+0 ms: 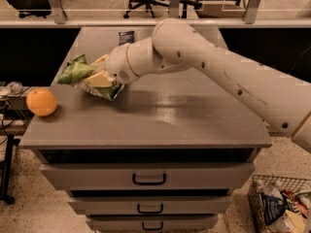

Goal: Move green jalapeno chip bag near orange

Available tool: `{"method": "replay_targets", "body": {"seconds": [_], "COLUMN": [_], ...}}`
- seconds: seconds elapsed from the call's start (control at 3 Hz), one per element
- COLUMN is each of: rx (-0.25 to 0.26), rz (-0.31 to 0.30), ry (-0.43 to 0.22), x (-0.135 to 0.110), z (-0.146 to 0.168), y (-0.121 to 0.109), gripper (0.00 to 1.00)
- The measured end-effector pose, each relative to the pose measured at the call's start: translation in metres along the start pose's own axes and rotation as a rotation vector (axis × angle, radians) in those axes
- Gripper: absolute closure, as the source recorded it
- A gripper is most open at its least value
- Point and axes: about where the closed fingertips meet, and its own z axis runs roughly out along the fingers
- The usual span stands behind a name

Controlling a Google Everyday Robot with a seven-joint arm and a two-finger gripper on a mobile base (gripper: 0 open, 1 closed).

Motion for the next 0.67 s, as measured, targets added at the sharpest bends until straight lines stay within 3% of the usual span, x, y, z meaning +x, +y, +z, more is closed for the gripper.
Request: {"method": "replay_targets", "body": {"seconds": [0.67], "rx": [-0.019], "rz": [0.023], "ry": [-0.005], "x": [-0.0028], "z": [0.0056], "y": [0.0057], "gripper": [0.41]}}
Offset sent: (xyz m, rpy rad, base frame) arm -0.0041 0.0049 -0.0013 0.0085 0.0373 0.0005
